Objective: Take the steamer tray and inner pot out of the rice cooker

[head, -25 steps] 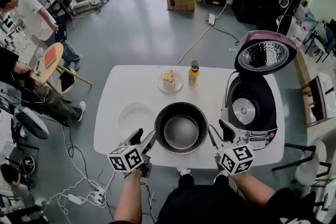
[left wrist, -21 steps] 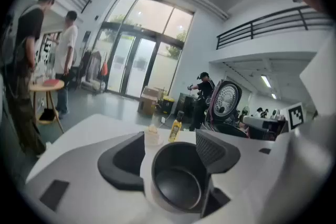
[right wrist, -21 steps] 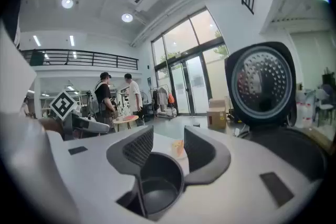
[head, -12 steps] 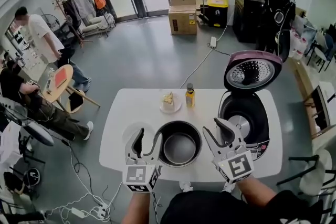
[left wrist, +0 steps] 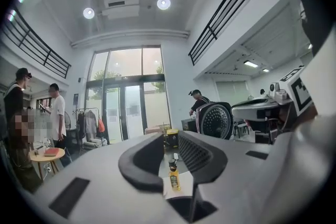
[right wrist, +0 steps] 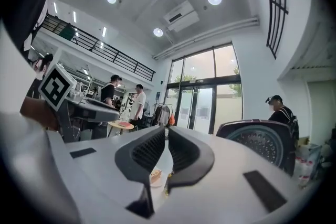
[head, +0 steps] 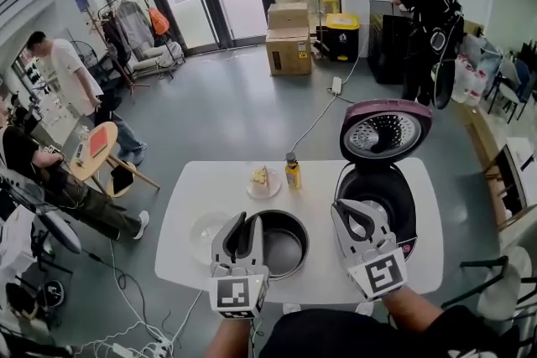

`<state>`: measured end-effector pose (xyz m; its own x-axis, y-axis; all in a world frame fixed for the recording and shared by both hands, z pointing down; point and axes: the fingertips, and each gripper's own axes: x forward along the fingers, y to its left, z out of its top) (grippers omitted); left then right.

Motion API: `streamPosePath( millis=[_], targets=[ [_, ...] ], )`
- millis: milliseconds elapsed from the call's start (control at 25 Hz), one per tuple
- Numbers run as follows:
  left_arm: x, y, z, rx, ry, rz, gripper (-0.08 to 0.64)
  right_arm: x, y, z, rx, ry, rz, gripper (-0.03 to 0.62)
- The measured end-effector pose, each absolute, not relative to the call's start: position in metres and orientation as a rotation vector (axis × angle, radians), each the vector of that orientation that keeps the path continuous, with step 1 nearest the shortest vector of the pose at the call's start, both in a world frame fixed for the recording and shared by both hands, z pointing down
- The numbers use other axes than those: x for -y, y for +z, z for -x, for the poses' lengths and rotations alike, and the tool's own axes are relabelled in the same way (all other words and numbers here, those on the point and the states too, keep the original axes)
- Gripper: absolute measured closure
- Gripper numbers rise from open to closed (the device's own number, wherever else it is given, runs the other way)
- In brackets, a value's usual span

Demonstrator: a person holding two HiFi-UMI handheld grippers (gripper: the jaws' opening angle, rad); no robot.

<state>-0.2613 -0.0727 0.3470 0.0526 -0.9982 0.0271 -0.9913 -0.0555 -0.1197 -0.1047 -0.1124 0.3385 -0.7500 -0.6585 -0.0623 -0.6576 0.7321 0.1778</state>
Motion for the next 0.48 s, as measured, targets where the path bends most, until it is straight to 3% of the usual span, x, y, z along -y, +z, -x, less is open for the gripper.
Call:
streamPosePath(
  millis=[120, 480],
  targets=[
    [0.077, 0.340, 0.253, -2.115, -0.147, 2.189, 0.564, 0.118, 0.333, 0.097, 2.917, -0.327, -1.115, 0.585],
    [0.087, 0.342, 0.222, -2.079, -0.126, 2.269, 0.563, 0.131, 0.334, 0.076, 2.872, -0.394, -1.146, 0.594]
  ],
)
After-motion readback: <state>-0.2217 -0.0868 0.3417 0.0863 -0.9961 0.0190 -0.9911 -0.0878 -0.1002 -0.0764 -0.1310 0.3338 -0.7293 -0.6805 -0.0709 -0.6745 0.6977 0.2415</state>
